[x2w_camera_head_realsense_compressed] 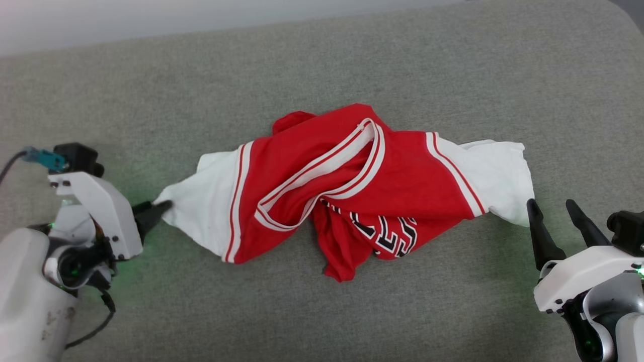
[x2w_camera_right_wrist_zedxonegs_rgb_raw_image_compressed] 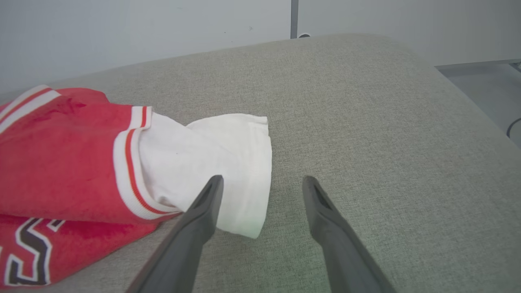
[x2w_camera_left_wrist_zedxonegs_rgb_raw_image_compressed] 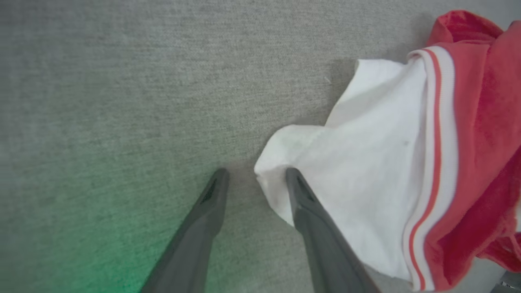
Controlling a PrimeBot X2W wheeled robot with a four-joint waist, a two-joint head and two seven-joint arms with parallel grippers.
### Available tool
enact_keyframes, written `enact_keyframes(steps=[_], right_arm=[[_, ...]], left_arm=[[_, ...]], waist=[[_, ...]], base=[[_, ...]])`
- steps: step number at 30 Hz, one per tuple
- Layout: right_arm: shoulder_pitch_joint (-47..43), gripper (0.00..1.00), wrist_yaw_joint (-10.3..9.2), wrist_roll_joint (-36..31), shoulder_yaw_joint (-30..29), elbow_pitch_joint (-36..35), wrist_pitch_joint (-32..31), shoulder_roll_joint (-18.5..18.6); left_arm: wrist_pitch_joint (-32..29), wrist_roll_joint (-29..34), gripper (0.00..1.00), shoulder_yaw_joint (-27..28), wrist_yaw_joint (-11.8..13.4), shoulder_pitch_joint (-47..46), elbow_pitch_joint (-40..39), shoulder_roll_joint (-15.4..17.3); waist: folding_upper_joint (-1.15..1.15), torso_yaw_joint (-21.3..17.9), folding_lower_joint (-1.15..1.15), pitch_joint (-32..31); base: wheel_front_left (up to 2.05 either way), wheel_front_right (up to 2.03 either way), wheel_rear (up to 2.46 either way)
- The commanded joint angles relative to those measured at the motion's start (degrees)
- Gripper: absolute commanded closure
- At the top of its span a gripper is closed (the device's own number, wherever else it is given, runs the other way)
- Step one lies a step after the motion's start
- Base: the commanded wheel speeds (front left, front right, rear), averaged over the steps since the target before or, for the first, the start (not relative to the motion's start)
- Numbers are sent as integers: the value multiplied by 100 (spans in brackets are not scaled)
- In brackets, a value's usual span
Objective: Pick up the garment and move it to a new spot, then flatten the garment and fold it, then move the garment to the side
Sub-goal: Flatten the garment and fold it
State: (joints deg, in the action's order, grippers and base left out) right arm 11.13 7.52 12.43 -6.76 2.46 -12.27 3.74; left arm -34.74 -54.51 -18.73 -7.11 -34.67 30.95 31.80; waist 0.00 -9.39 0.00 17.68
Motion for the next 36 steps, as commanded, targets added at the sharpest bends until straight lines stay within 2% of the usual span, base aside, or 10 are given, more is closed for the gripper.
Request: enact_keyframes(steps=[1,6,17,23,24,25,26,27,28,36], right_arm=[[45,0,-6,-41,7,-2,10,-13],[96,0,-6,-61,-15,-9,2,-17],[46,0,-6,-91,-26,15,-33,-19],[59,0,-6,-82,11,11,-74,-22],[66,0,-6,-82,13,5,-77,-23],[73,0,-6,-83,22,0,-86,-22],[81,0,-6,-79,34,-5,-100,-17],[89,0,-6,-71,44,-10,-109,-10],[94,0,-5,-64,53,-14,-107,4],[39,0,-6,2,177,-24,-235,103]], left_arm=[[-47,-24,100,-150,19,167,220,-139],[-93,-128,100,-176,-9,97,306,-128],[8,-88,100,-122,-12,127,160,384],[80,-178,100,-51,-5,183,95,424],[119,-172,92,-39,4,182,86,405],[160,-176,65,-30,7,183,73,384],[201,-182,51,-28,2,185,58,362],[235,-184,20,-25,1,185,44,342],[274,-172,0,-26,2,182,32,324],[539,-111,0,-9,-4,236,-133,320]], waist=[[0,29,0,21],[0,113,0,29],[0,247,0,-43],[0,281,0,-49],[0,287,0,-51],[0,293,0,-52],[0,301,0,-55],[0,310,0,-61],[0,320,0,-74],[0,457,0,-295]], base=[[0,0,0],[0,0,0],[0,0,0],[0,0,0],[0,0,0],[0,0,0],[0,0,0],[0,0,0],[0,0,0],[0,0,0]])
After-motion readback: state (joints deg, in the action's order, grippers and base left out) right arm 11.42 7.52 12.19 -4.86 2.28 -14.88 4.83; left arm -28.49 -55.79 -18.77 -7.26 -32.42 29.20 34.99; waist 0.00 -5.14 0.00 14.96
